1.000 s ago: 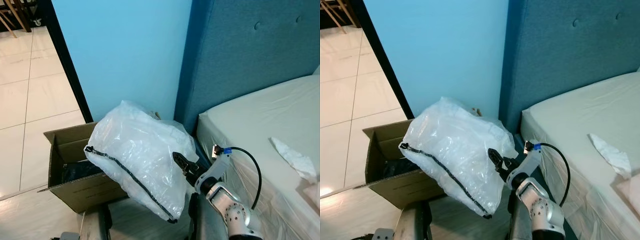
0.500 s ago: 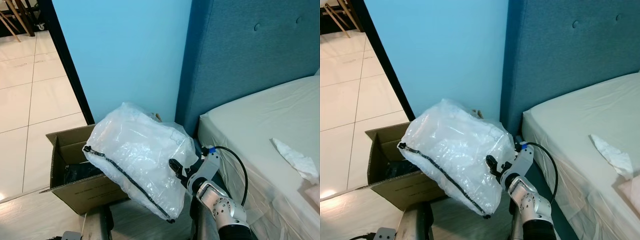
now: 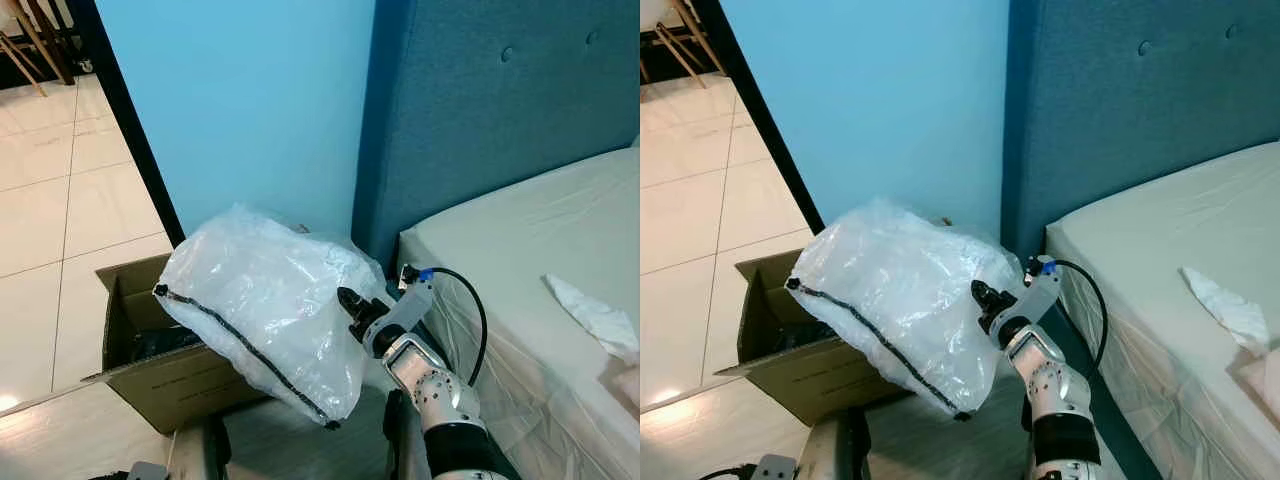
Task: Clean up the room
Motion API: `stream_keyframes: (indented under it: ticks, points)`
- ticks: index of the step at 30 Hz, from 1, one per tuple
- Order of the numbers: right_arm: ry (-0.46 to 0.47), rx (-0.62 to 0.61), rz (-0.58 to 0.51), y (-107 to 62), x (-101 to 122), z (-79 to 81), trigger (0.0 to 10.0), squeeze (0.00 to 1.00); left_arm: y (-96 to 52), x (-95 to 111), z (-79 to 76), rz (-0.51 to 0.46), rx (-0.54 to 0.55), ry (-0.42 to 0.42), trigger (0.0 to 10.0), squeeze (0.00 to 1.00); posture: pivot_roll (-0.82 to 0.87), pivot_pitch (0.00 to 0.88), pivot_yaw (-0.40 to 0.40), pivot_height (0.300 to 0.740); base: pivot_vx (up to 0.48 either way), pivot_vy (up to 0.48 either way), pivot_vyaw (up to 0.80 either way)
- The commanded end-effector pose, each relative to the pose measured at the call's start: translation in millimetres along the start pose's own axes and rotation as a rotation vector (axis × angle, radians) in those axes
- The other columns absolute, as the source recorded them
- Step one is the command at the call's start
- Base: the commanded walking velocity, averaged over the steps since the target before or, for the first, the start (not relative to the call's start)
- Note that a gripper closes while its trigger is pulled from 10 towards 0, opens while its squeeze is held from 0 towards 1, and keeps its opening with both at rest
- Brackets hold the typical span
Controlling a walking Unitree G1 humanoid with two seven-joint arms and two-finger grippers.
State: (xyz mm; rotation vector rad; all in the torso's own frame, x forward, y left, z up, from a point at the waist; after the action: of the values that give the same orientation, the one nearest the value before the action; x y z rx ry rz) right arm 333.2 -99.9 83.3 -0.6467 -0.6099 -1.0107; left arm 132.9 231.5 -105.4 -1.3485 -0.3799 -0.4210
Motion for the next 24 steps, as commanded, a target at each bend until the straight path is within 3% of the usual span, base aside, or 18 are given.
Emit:
stream_keyframes:
  ticks: [1, 9, 11, 14, 17, 20, 21, 22, 23, 24]
  points:
    - [0.011, 0.018, -0.004, 5.5, 0, 7.1, 0.0, 0.0, 2.4, 19, -16.0, -0.081, -0.065, 0.014, 10.0, 0.0, -0.01, 0.107, 0.019, 0.468, 0.0, 0.0, 0.0]
    - [-0.005, 0.078, -0.048, 20.8, 9, 28.6, 0.0, 0.0, 2.7, 21, -16.5, -0.089, -0.069, 0.016, 10.0, 0.0, -0.01, 0.112, 0.016, 0.468, 0.0, 0.0, 0.0]
    - [-0.012, 0.13, -0.067, 27.2, 12, 43.0, 0.0, 0.0, 2.9, 23, -16.8, -0.095, -0.071, 0.017, 10.0, 0.0, 0.0, 0.113, 0.015, 0.468, 0.0, 0.0, 0.0]
    - [-0.08, 0.352, -0.083, 37.6, 13, 97.3, 0.0, 0.0, 3.2, 26, -16.8, -0.108, -0.071, 0.016, 10.0, 0.0, 0.01, 0.115, 0.013, 0.468, 0.0, 0.0, 0.0]
    - [-0.087, 0.385, -0.085, 38.1, 13, 104.6, 0.0, 0.0, 3.2, 26, -16.7, -0.109, -0.071, 0.016, 10.0, 0.0, 0.01, 0.116, 0.012, 0.468, 0.0, 0.0, 0.0]
    - [-0.118, 0.574, -0.071, 35.8, 5, 146.0, 0.0, 0.0, 3.0, 26, -16.3, -0.111, -0.071, 0.017, 10.0, 0.0, 0.01, 0.12, 0.01, 0.468, 0.0, 0.0, 0.0]
    - [-0.118, 0.574, -0.071, 35.8, 5, 146.0, 0.0, 0.0, 3.0, 26, -16.3, -0.111, -0.071, 0.017, 10.0, 0.0, 0.01, 0.12, 0.01, 0.468, 0.0, 0.0, 0.0]
    - [-0.152, 0.645, -0.048, 33.5, -2, 161.2, 0.0, 0.0, 2.9, 26, -16.3, -0.112, -0.071, 0.018, 10.0, 0.0, 0.01, 0.124, 0.011, 0.468, 0.0, 0.0, 0.0]
    - [-0.152, 0.645, -0.048, 33.5, -2, 161.2, 0.0, 0.0, 2.9, 26, -16.3, -0.112, -0.071, 0.018, 10.0, 0.0, 0.01, 0.124, 0.011, 0.468, 0.0, 0.0, 0.0]
    - [-0.241, 0.693, 0.008, 32.2, -17, 171.9, 0.0, 0.0, 2.9, 26, -16.3, -0.112, -0.071, 0.02, 10.0, 0.0, 0.01, 0.126, 0.01, 0.468, 0.0, 0.0, 0.0]
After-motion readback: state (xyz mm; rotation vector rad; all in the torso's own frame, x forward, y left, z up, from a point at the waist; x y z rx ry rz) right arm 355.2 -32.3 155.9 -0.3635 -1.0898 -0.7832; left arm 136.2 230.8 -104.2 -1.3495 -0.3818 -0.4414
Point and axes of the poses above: a point about 5 cm out from each wrist's last joint towards the gripper, its own y axis pointing out of the wrist towards the gripper, its own x axis along the axis of the wrist's last joint, z = x × y, the point moved 1 cm from there along y, pointing out of the wrist towards the gripper, and after that the axes turned 6 degrees about -y, right-handed, at the moved point
